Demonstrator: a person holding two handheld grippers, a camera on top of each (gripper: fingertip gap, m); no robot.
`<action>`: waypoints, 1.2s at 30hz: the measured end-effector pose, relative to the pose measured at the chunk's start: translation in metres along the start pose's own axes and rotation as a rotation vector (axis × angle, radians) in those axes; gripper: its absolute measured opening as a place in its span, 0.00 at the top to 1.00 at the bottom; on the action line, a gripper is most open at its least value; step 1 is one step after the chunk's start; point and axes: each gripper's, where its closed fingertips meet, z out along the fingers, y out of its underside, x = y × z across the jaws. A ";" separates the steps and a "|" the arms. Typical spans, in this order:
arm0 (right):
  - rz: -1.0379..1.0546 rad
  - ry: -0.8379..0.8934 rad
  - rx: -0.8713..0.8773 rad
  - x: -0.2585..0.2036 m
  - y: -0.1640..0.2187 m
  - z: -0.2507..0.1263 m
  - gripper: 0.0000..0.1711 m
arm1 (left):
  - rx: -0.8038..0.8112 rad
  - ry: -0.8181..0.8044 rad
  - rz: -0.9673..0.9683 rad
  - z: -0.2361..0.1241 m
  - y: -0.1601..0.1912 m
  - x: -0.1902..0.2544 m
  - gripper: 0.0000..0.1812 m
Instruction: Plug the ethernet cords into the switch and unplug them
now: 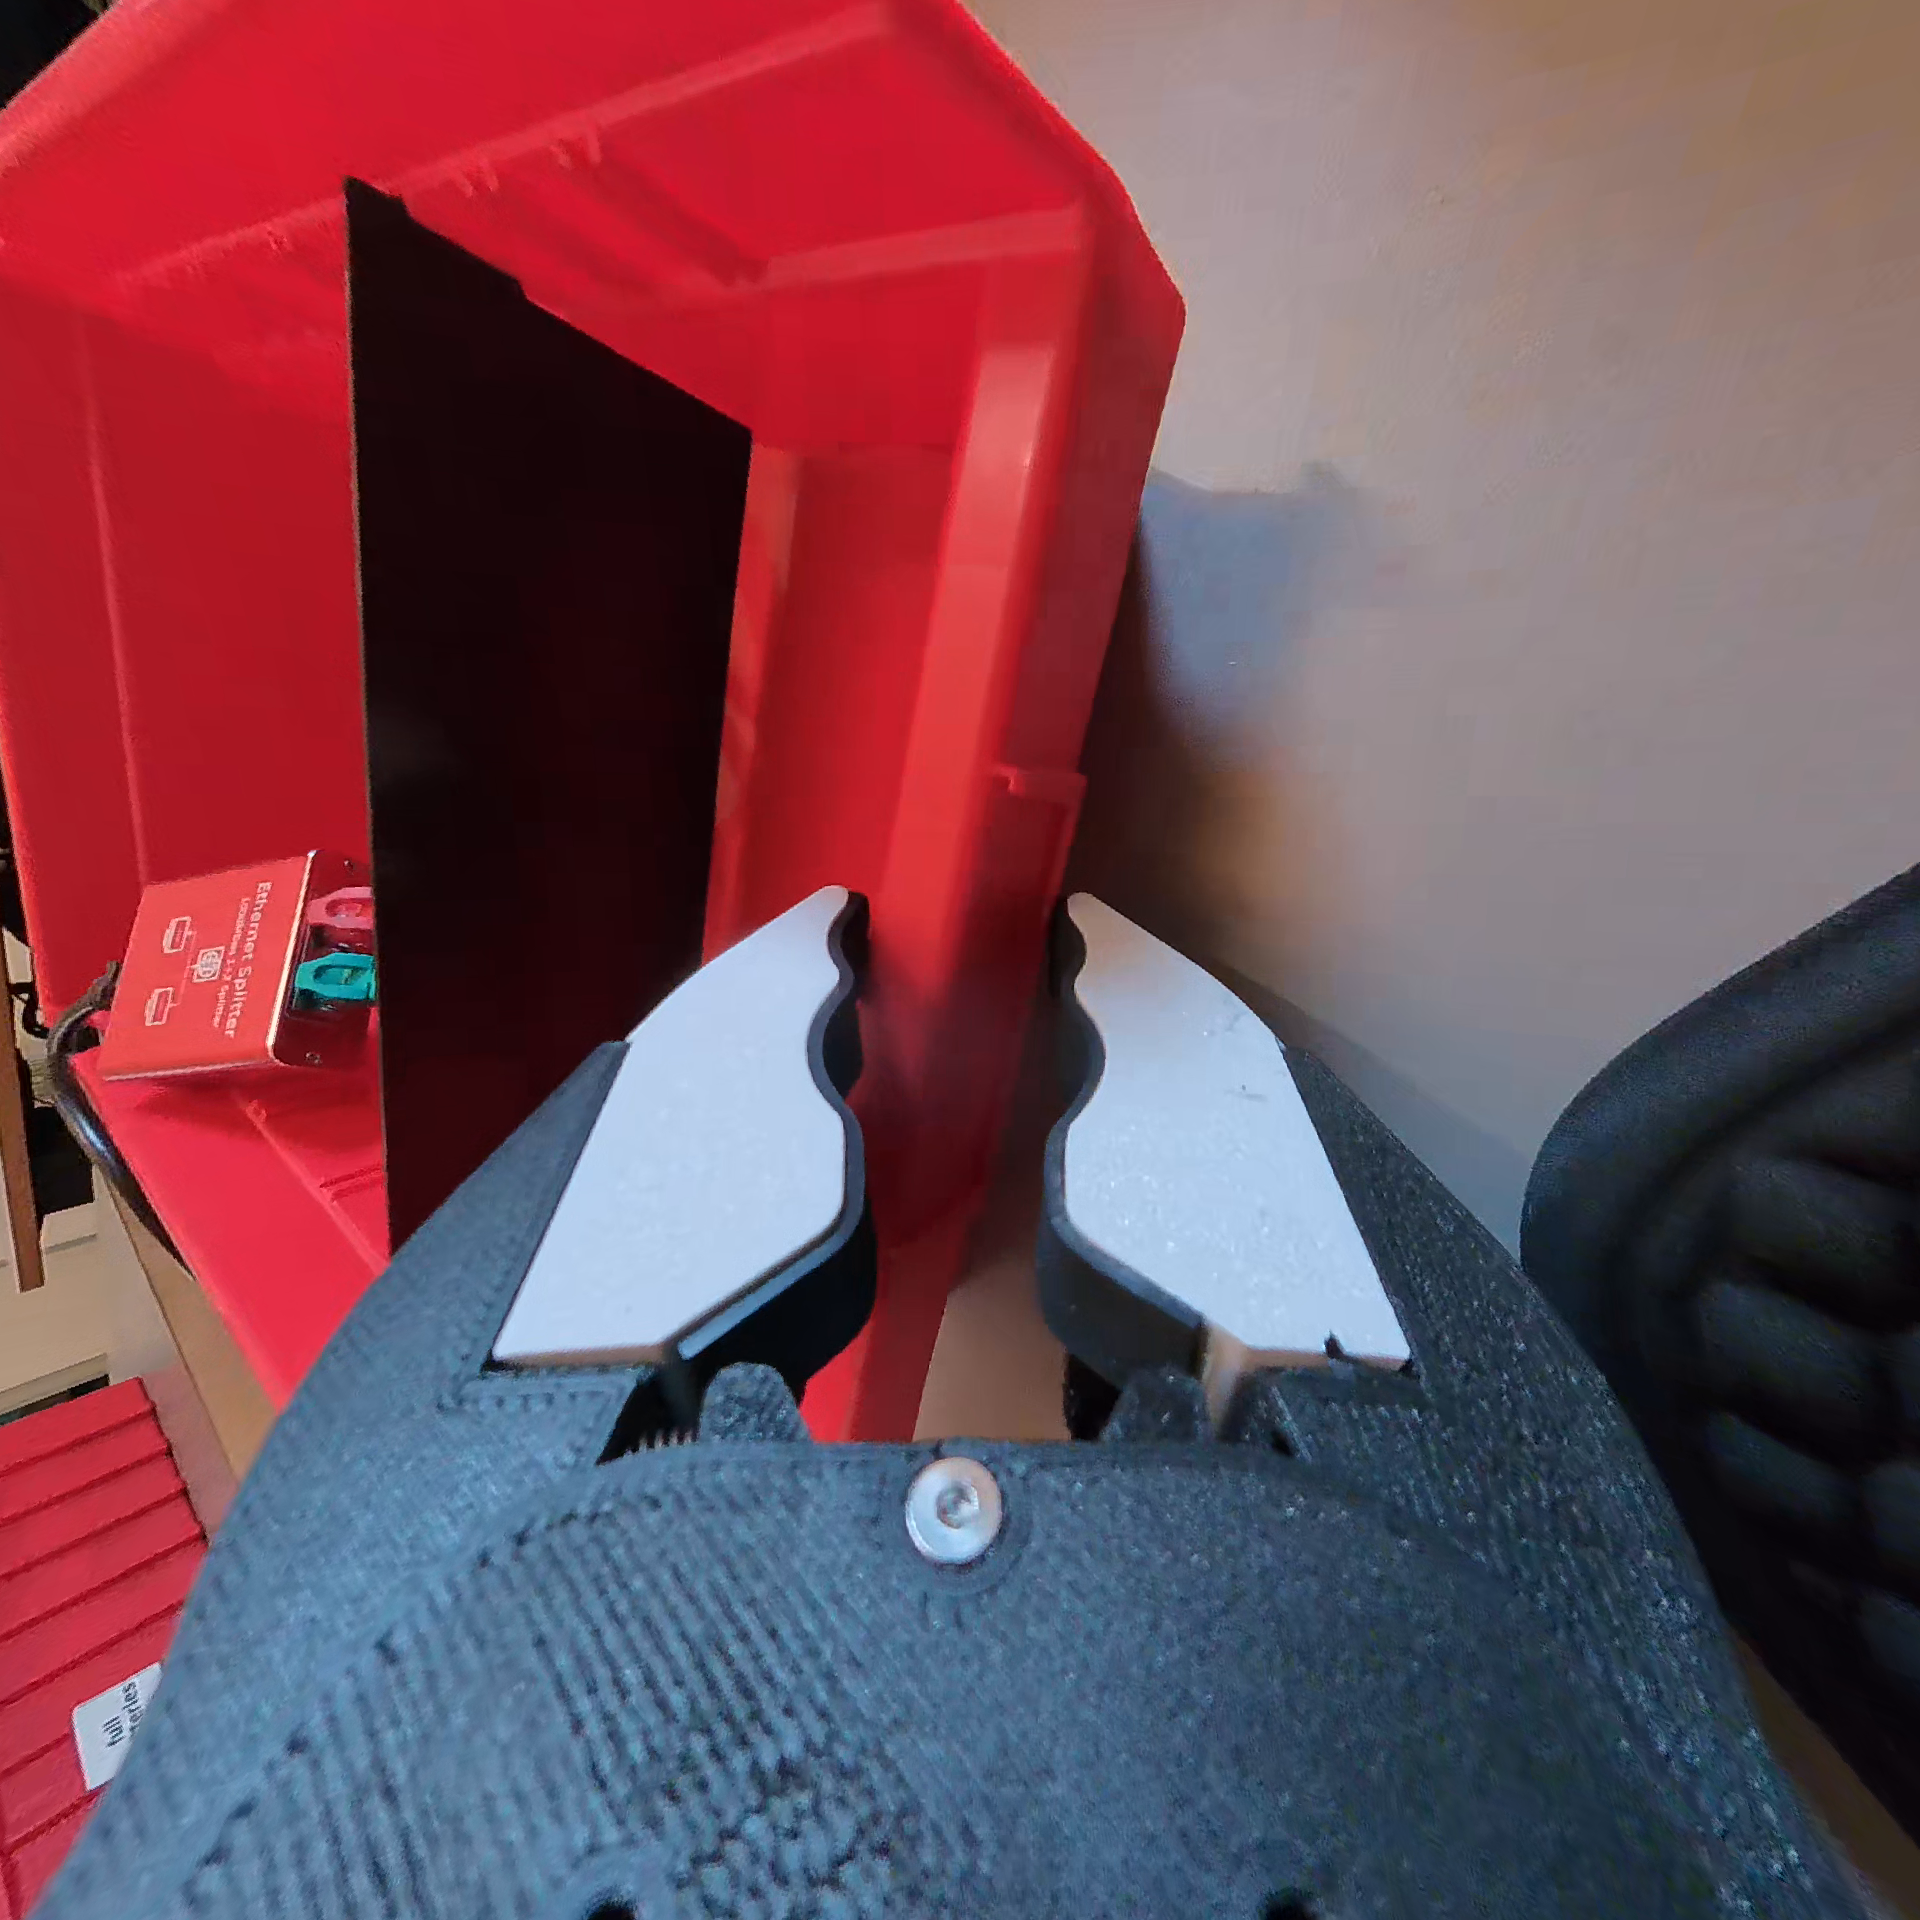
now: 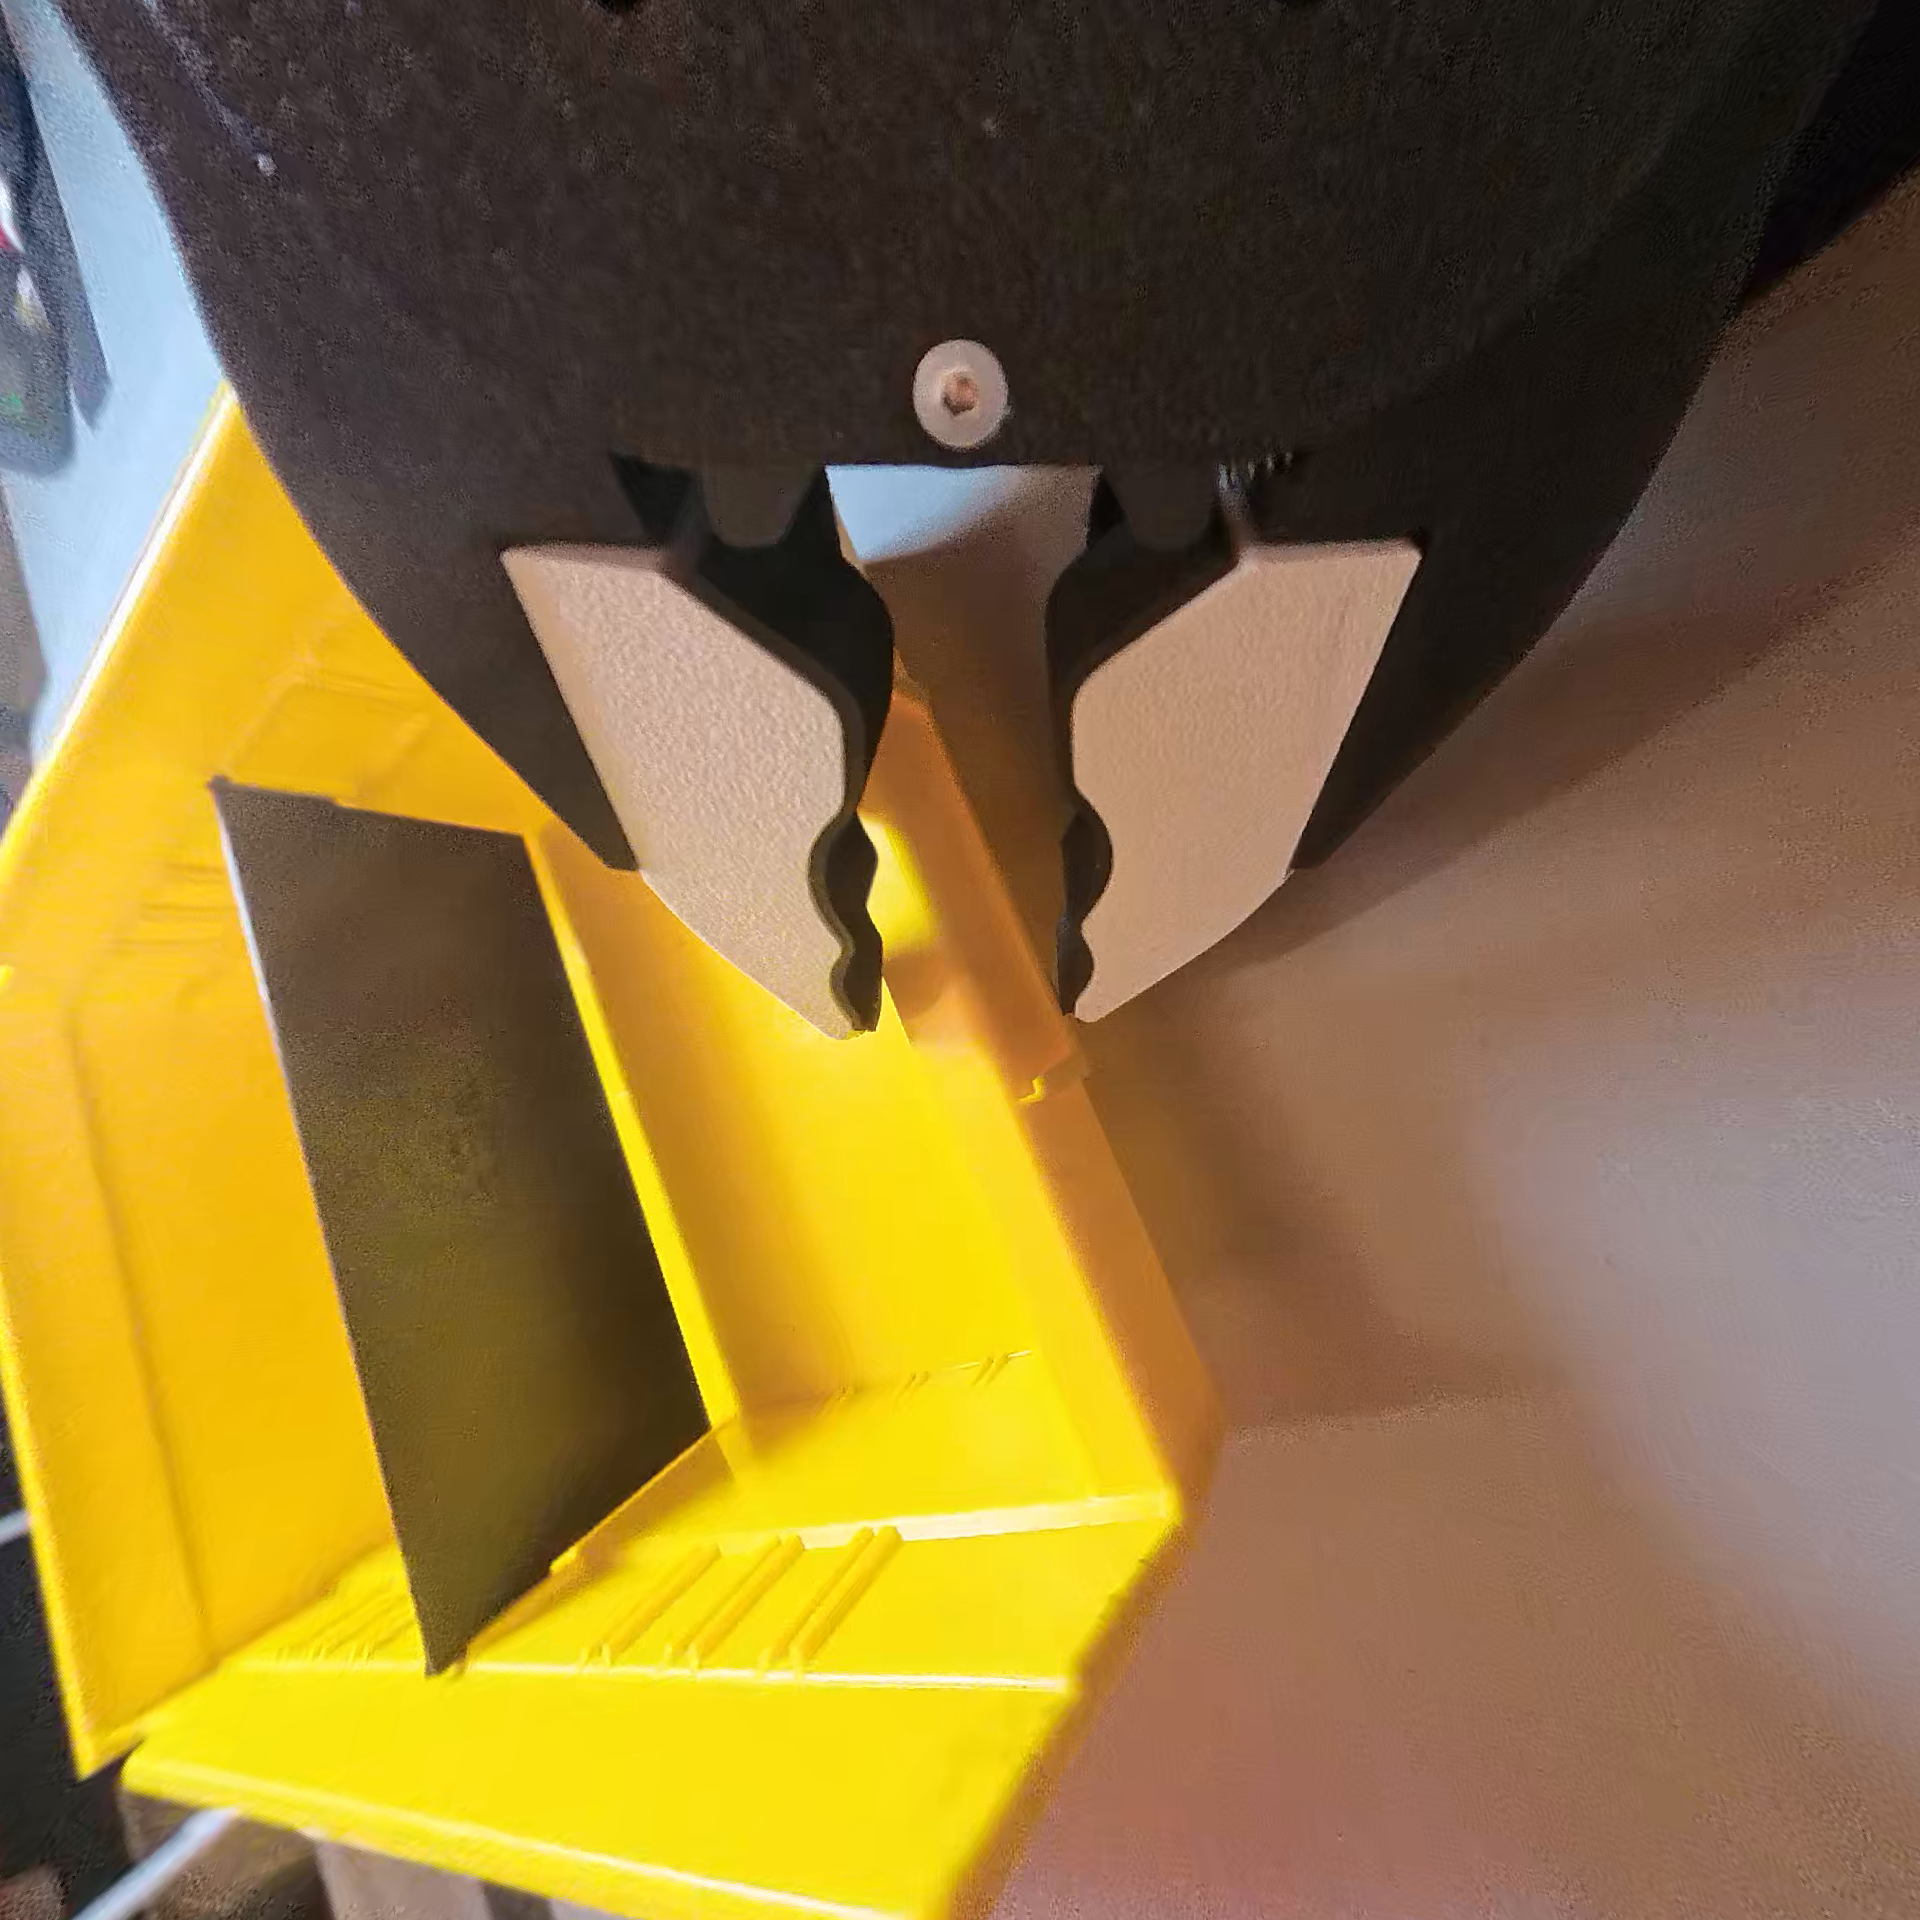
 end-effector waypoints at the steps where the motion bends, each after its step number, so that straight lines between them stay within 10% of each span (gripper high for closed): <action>1: 0.003 0.027 -0.009 0.004 0.009 -0.004 0.81 | -0.002 0.000 0.002 0.000 0.000 0.000 0.81; 22: -0.048 0.134 -0.208 0.146 0.082 0.038 0.82 | 0.099 0.049 -0.094 0.061 0.001 -0.082 0.80; 36: 0.425 0.144 0.519 0.088 -0.049 -0.040 0.88 | 0.510 -0.034 -0.642 -0.025 -0.035 -0.127 0.83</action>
